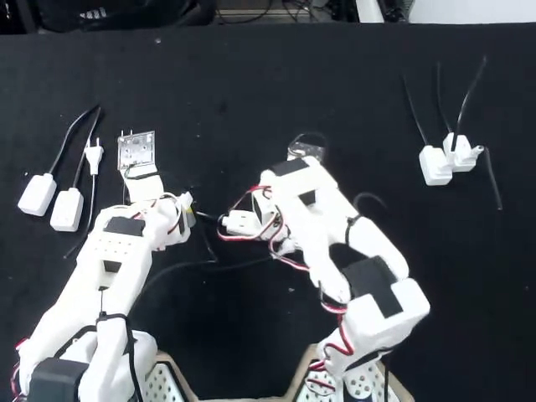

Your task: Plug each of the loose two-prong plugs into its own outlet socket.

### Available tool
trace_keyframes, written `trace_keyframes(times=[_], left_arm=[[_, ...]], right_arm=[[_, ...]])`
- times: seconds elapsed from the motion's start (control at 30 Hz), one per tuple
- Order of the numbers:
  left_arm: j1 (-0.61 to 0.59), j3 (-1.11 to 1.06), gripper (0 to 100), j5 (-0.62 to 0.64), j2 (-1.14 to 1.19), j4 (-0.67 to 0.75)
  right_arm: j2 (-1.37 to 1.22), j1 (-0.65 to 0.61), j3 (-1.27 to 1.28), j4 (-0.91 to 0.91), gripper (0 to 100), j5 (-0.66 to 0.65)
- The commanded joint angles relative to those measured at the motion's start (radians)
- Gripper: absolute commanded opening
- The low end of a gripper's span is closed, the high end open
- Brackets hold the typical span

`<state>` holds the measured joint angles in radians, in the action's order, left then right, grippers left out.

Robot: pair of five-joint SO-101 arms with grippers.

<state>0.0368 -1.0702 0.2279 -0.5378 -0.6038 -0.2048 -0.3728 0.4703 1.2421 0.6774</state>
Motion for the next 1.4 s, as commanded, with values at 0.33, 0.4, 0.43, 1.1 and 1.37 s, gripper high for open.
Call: trace_keyframes(times=[0.33,0.4,0.43,1.1,1.37], left_arm=[[-0.008,0.007,19,0.012,-0.028,0.017],[-0.008,0.007,19,0.012,-0.028,0.017],[-0.008,0.007,19,0.012,-0.028,0.017],[-0.008,0.004,19,0.009,-0.029,0.017],[-0.008,0.005,19,0.009,-0.029,0.017]], right_arm=[[-0.016,0.169,0.005,0.123,7.7,-0.319],[0.024,0.219,0.005,0.121,6.1,-0.436],[0.045,0.245,0.005,0.121,6.4,-0.483],[0.005,0.325,-0.058,0.005,6.3,-0.819],[0.007,0.247,-0.102,0.112,6.4,-1.096]])
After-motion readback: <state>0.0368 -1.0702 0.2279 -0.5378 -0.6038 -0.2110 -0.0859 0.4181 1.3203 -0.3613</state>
